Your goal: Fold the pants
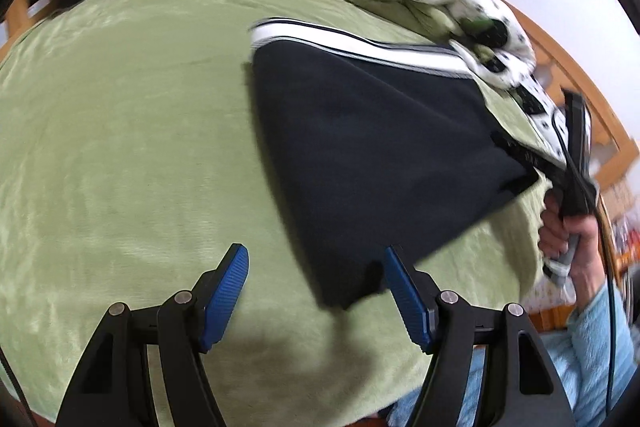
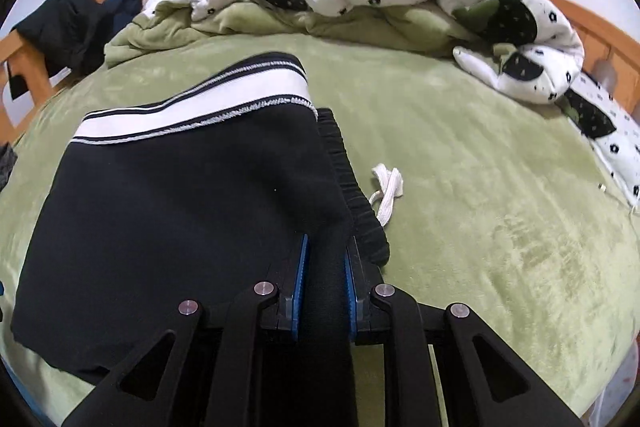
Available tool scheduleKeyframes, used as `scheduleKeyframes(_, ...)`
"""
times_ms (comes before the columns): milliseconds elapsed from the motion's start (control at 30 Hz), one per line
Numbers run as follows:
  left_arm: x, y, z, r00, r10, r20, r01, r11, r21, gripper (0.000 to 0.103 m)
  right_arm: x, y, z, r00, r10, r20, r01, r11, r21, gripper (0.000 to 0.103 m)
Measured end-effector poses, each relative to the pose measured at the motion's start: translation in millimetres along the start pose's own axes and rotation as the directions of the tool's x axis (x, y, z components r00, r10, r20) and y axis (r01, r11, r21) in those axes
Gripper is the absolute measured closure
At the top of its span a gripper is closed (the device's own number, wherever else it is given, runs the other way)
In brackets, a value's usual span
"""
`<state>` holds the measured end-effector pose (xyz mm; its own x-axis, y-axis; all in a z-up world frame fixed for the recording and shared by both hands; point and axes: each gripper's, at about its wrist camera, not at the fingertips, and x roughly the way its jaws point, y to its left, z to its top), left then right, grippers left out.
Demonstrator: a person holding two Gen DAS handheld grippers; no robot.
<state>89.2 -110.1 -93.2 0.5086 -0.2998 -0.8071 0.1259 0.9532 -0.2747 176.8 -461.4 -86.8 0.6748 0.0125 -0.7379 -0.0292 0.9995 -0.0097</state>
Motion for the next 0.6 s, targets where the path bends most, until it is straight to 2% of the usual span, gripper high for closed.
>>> scheduleKeyframes(100, 4.6, -13.4, -7.3, 0.999, -0.017, -0.047, 0.021, 0.996, 0.092, 0.035, -19.6, -3.6, -5.2, 0.999, -0.026, 0.034, 0.026, 1.000, 0.011, 0.087)
scheduleKeyframes(200, 13.5, -30.5, -18.5, 0.997, 0.069, -0.038, -0.060, 0.977, 0.203, 0.035, -40.8, -3.6, -10.8, 0.997, -0.005, 0.076, 0.004, 1.000, 0.018, 0.086)
scheduleKeyframes(300, 31.2, -42.5, -21.6, 0.990, 0.142, -0.027, -0.132, 0.964, 0.231, 0.036, -49.9, 1.3, -18.3, 0.996, 0.023, 0.082, -0.023, 1.000, 0.000, 0.086)
scheduleKeyframes(333, 36.0, -46.0, -20.9, 0.984, 0.178, -0.001, -0.173, 0.956, 0.236, 0.042, -49.2, 4.6, -20.7, 0.997, 0.023, 0.076, -0.021, 1.000, -0.022, 0.086)
scheduleKeyframes(367, 36.0, -44.8, -20.7, 0.976, 0.215, 0.044, -0.219, 0.948, 0.230, 0.067, -46.8, 8.8, -24.3, 0.998, 0.019, 0.068, -0.015, 0.999, -0.049, 0.086)
scheduleKeyframes(400, 36.8, -44.2, -19.0, 0.964, 0.252, 0.090, -0.265, 0.943, 0.203, 0.082, -43.0, 11.9, -27.6, 0.998, 0.013, 0.056, -0.009, 0.998, -0.069, 0.086)
scheduleKeyframes(500, 32.8, -34.6, -15.8, 0.973, 0.213, 0.094, -0.221, 0.971, 0.090, 0.084, -9.0, 9.0, -40.4, 0.997, -0.040, -0.066, 0.034, 0.996, -0.079, 0.085)
scheduleKeyframes(600, 34.9, -37.7, -19.1, 0.967, 0.249, 0.059, -0.255, 0.957, 0.138, 0.079, -6.5, 8.4, -47.3, 0.998, -0.026, -0.057, 0.022, 0.997, -0.075, 0.084)
